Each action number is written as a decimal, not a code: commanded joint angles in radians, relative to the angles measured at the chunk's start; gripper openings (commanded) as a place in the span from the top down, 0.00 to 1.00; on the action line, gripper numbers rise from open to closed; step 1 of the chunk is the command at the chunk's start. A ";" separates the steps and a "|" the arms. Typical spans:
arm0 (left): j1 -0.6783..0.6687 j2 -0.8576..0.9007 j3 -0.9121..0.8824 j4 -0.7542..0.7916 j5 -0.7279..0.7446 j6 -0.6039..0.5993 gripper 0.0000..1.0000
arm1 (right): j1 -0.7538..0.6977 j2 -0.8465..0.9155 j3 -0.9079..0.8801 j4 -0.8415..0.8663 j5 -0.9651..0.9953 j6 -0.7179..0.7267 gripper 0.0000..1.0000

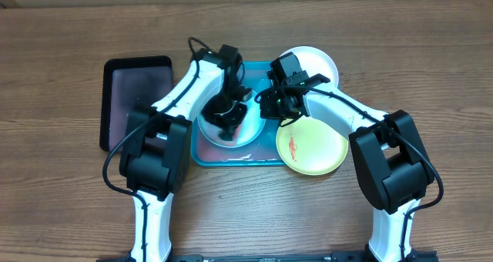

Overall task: Clean dirty plates on tray and stack at the side
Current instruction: 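Scrub the light-blue plate with the sponge while right gripper holds rim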

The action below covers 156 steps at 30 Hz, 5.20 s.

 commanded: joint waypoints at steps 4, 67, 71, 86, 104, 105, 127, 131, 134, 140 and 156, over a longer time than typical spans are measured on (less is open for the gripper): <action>-0.018 -0.002 0.003 0.214 -0.065 -0.185 0.96 | -0.002 0.007 0.026 -0.010 -0.021 0.024 0.96; -0.005 -0.002 0.003 0.317 -0.357 -0.383 0.96 | -0.002 0.007 0.026 -0.019 -0.020 0.027 0.96; -0.005 -0.002 0.003 0.252 -0.660 -0.521 0.94 | -0.002 0.007 0.026 -0.019 -0.017 0.027 0.96; -0.005 -0.002 0.003 0.071 0.118 -0.198 0.96 | -0.002 0.007 0.026 -0.017 -0.018 0.027 0.96; 0.023 -0.002 0.002 0.161 -0.465 -0.512 0.96 | -0.002 0.007 0.026 -0.015 -0.017 0.027 0.96; 0.023 -0.002 0.002 0.126 -0.427 -0.510 0.96 | -0.002 0.007 0.026 -0.015 -0.017 0.027 0.96; 0.021 -0.002 0.002 0.135 -0.254 -0.492 0.96 | -0.002 0.007 0.026 -0.013 -0.017 0.027 0.96; 0.008 -0.002 0.000 0.008 -0.234 -0.532 0.96 | -0.002 0.007 0.026 -0.009 -0.017 0.027 0.96; -0.011 -0.002 0.000 -0.059 -0.187 -0.505 0.96 | -0.002 0.007 0.026 -0.008 -0.017 0.027 0.96; -0.018 -0.002 0.000 -0.038 -0.022 -0.311 0.96 | -0.002 0.007 0.026 -0.008 -0.018 0.027 0.96; 0.001 -0.002 0.071 0.176 -0.587 -0.603 0.96 | -0.002 0.007 0.026 -0.018 -0.017 0.027 0.96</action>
